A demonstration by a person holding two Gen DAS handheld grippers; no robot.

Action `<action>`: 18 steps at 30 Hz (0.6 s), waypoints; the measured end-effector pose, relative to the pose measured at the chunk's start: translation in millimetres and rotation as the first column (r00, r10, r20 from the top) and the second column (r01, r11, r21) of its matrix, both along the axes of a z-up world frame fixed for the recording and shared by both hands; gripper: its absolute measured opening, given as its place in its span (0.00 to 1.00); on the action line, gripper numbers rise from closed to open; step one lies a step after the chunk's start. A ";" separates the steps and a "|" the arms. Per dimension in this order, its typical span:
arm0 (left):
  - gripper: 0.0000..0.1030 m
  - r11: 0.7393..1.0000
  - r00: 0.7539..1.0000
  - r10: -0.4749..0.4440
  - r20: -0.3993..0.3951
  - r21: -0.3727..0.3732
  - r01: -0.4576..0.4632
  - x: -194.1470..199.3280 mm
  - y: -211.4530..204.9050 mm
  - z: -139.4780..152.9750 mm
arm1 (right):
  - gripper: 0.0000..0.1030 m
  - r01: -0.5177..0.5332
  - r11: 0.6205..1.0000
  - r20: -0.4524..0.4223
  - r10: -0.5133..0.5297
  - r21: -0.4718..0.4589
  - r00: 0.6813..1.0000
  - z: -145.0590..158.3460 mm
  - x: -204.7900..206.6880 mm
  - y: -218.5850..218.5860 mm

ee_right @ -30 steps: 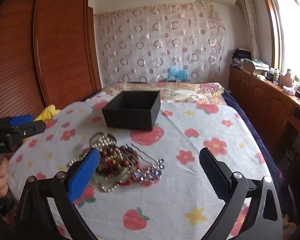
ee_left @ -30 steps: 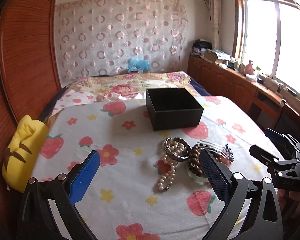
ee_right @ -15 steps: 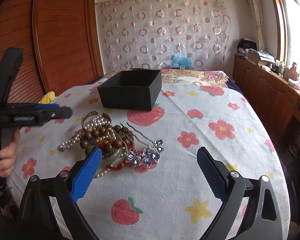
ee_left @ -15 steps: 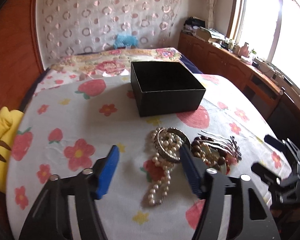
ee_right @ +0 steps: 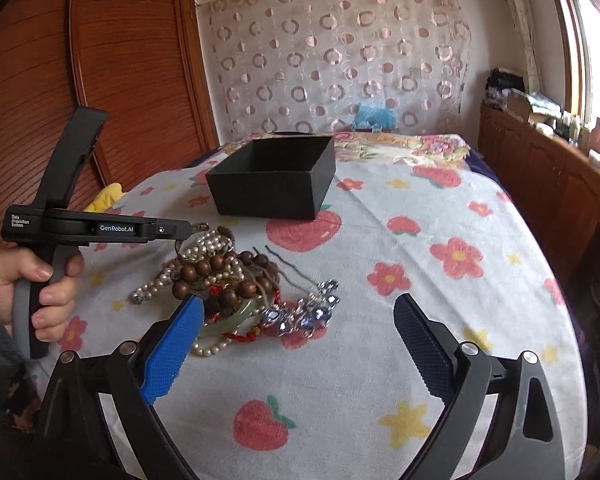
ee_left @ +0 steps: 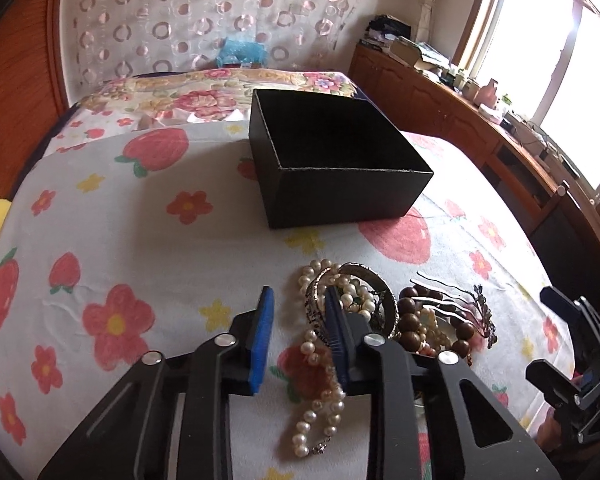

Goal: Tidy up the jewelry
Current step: 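Lower the right gripper onto the blue crystal hair pins and close it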

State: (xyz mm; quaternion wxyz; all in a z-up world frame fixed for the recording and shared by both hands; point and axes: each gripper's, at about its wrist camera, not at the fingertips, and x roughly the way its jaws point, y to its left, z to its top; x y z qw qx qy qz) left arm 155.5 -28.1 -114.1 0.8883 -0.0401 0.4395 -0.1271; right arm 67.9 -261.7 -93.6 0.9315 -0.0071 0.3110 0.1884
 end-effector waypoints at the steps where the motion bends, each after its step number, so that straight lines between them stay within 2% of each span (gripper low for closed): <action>1: 0.21 1.000 1.000 -0.005 -0.014 0.005 0.005 1.8 -1.7 -1.8 | 0.94 0.002 1.000 0.006 -0.002 -0.008 1.000 0.8 -0.4 0.6; 6: 0.08 1.000 1.000 -0.019 -0.018 0.008 0.019 2.1 -4.3 -2.6 | 0.94 0.001 1.000 -0.010 -0.001 -0.009 1.000 1.0 3.3 -1.2; 9: 0.03 1.000 1.000 -0.020 -0.001 0.013 0.020 0.6 -3.7 0.2 | 0.94 -0.013 0.999 -0.014 0.012 -0.038 1.000 3.7 7.6 1.7; 13: 0.03 1.000 1.000 0.000 0.028 0.001 0.000 -4.2 2.6 7.8 | 0.94 -0.039 0.997 -0.014 0.038 -0.068 0.999 6.9 16.2 3.9; 18: 0.03 1.000 0.997 0.023 0.076 -0.011 -0.022 -13.9 10.4 19.5 | 0.94 -0.073 0.993 -0.081 0.065 -0.094 0.995 -3.8 37.0 4.1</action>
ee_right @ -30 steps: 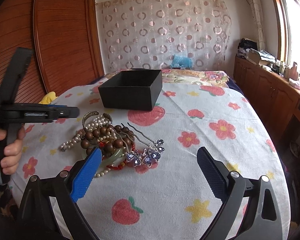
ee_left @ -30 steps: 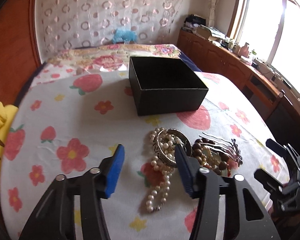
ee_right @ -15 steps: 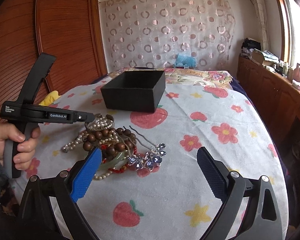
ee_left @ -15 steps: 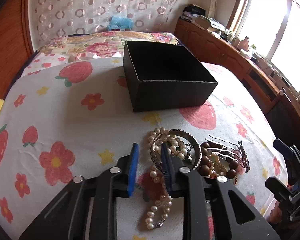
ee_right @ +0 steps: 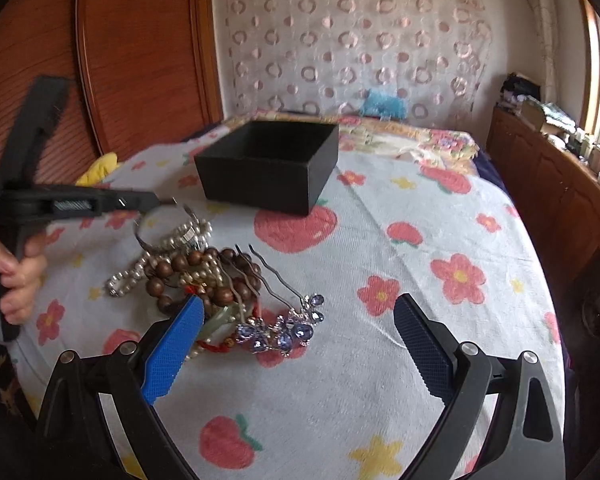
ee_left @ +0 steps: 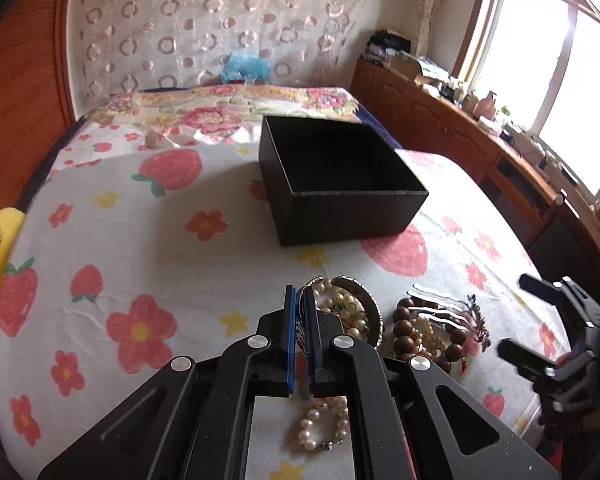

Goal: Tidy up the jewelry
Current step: 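Lower the right gripper onto the blue crystal hair pins and close it, then carry the hair pins with the right gripper into the black box and release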

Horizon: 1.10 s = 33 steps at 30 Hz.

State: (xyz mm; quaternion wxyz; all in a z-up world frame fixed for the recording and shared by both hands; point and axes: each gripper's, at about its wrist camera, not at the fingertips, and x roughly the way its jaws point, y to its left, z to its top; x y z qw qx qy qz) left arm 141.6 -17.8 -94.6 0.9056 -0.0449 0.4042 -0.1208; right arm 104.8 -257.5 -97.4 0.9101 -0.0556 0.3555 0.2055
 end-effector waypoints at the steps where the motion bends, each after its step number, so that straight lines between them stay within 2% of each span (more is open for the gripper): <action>1: 0.03 1.000 1.000 0.004 0.009 -0.003 -0.004 -1.9 2.7 2.5 | 0.94 -0.006 1.000 -0.008 0.006 -0.005 1.000 -2.0 2.3 0.1; 7: 0.03 1.000 0.998 0.019 0.063 -0.011 -0.018 -13.0 10.0 17.0 | 0.93 -0.071 0.997 -0.076 0.070 -0.015 0.995 -9.6 18.0 6.7; 12: 0.03 1.000 0.997 0.021 0.080 -0.022 -0.019 -17.4 14.4 22.5 | 0.86 -0.104 0.995 -0.133 0.104 0.007 0.986 -18.5 32.1 10.4; 14: 0.03 1.000 0.996 0.022 0.090 -0.015 -0.020 -19.6 14.3 24.1 | 0.79 -0.109 0.994 -0.153 0.111 0.020 0.982 -20.7 34.6 10.0; 26: 0.03 1.000 0.996 0.017 0.092 -0.019 -0.015 -25.9 14.1 23.3 | 0.75 -0.131 0.991 -0.162 0.124 -0.036 0.979 -25.4 39.5 15.5; 29: 0.03 1.000 0.995 0.013 0.094 -0.016 -0.011 -25.5 11.7 22.9 | 0.58 -0.146 0.988 -0.157 0.138 -0.044 0.978 -23.0 39.5 15.8; 33: 0.03 1.000 0.995 0.011 0.102 -0.017 -0.009 -21.8 9.2 24.4 | 0.56 -0.150 0.987 -0.153 0.140 -0.055 0.978 -22.3 36.6 14.1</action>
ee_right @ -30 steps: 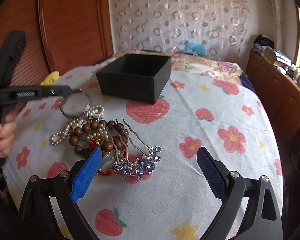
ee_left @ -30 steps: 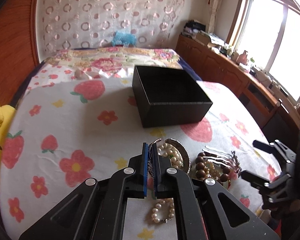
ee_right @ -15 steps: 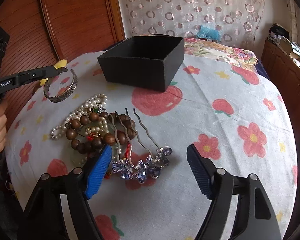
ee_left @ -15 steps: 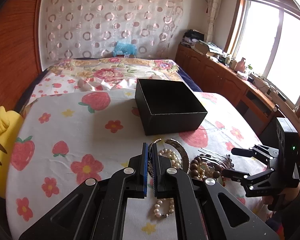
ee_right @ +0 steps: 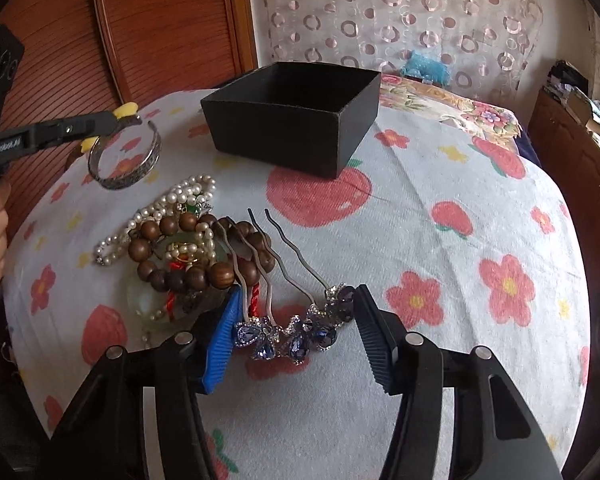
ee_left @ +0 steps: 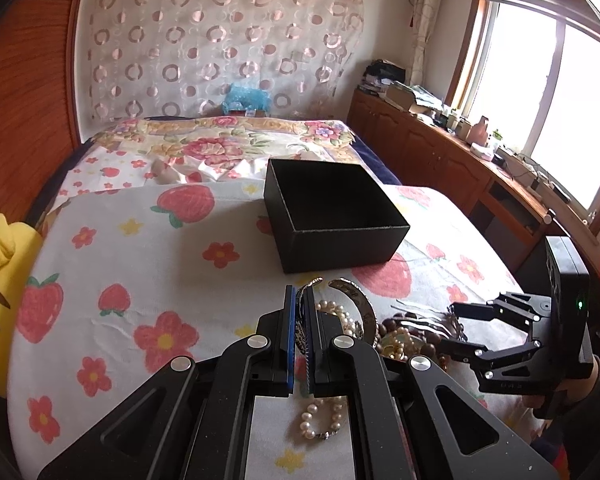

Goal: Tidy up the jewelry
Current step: 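Carry the hair pins with the right gripper into the black box and release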

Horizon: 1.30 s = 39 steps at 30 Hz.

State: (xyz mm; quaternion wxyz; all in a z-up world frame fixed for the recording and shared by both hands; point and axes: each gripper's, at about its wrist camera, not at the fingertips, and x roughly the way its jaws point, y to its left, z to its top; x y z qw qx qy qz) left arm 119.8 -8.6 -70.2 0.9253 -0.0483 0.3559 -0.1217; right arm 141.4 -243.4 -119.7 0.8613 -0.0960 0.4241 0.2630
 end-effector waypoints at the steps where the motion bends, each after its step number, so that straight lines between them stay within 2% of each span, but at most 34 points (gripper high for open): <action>1: 0.03 1.000 1.000 -0.001 0.001 0.001 0.001 1.2 -0.9 0.4 | 0.56 -0.001 1.000 0.002 0.001 -0.002 1.000 0.6 -0.6 -2.3; 14: 0.03 1.000 0.999 -0.027 0.026 0.004 0.027 32.7 -14.7 13.0 | 0.56 0.042 0.999 0.078 -0.043 0.003 0.996 26.8 5.7 -21.3; 24: 0.03 0.999 0.999 -0.032 0.031 0.001 0.032 88.2 -19.2 23.3 | 0.56 0.056 0.998 0.134 -0.061 0.036 0.989 55.2 45.8 -27.0; 31: 0.03 0.997 0.997 -0.067 -0.029 0.021 0.068 132.1 -32.1 8.8 | 0.56 0.040 0.998 0.170 -0.048 0.047 0.984 74.0 74.4 -18.7; 35: 0.03 0.996 0.994 -0.081 -0.071 0.022 0.083 144.9 -36.6 -3.6 | 0.56 0.032 0.999 0.173 -0.038 0.039 0.984 75.7 89.0 -11.6; 39: 0.03 0.995 0.993 -0.098 -0.063 0.024 0.100 144.7 -34.8 -0.3 | 0.56 0.025 0.999 0.170 -0.031 0.039 0.985 74.5 97.2 -4.8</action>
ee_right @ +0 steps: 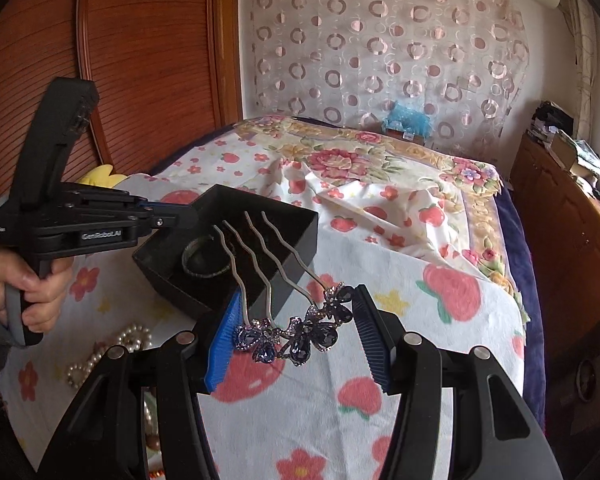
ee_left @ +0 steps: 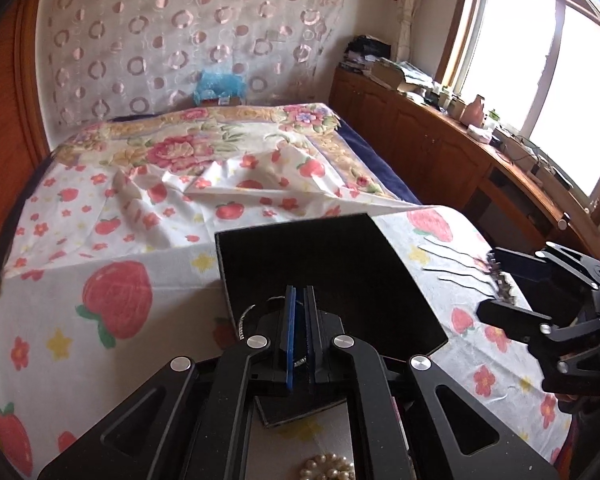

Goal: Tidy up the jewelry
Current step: 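Carry the hair pins with the right gripper into the black box and release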

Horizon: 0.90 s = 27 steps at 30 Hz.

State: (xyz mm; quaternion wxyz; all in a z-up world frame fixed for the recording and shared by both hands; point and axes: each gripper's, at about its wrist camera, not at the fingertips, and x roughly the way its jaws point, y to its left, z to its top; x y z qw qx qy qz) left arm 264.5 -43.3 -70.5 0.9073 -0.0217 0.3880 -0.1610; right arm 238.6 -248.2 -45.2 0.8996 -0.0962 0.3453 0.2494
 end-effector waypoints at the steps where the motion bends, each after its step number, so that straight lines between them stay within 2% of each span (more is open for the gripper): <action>1: 0.03 1.000 1.000 0.000 0.008 -0.002 0.000 -2.2 2.5 3.0 | 0.56 -0.004 1.000 -0.001 0.004 -0.004 1.000 -0.5 2.1 2.5; 5: 0.06 1.000 0.999 0.025 0.047 -0.006 -0.025 -14.1 18.5 16.9 | 0.56 -0.015 1.000 0.001 0.015 -0.023 1.000 -1.3 10.8 14.9; 7: 0.21 0.999 0.997 0.047 0.062 -0.004 -0.047 -19.6 28.4 22.1 | 0.56 -0.024 0.999 0.003 0.024 -0.027 1.000 -0.3 15.2 22.1; 9: 0.27 0.997 0.994 0.070 0.084 0.006 -0.070 -27.0 39.8 26.5 | 0.56 -0.046 0.998 0.006 0.046 -0.034 0.999 0.0 19.6 33.6; 11: 0.28 0.995 0.991 0.093 0.096 0.024 -0.096 -32.4 50.1 28.7 | 0.56 -0.065 0.997 0.000 0.065 -0.046 0.998 -2.6 24.4 44.7; 13: 0.42 0.993 0.989 0.112 0.100 0.026 -0.115 -36.3 59.4 29.8 | 0.56 -0.083 0.994 -0.012 0.083 -0.064 0.996 -8.1 31.5 56.9; 18: 0.57 0.986 0.981 0.148 0.127 0.056 -0.156 -44.8 76.0 31.9 | 0.56 -0.108 0.987 -0.040 0.104 -0.120 0.994 -20.1 45.4 82.3; 21: 0.68 0.985 0.979 0.158 0.131 0.043 -0.165 -52.7 83.0 32.5 | 0.56 -0.119 0.980 -0.050 0.113 -0.159 0.992 -25.0 51.2 93.1; 27: 0.69 0.984 0.978 0.170 0.121 0.041 -0.176 -63.6 90.9 27.8 | 0.56 -0.155 0.963 -0.083 0.140 -0.221 0.987 -38.9 55.5 110.2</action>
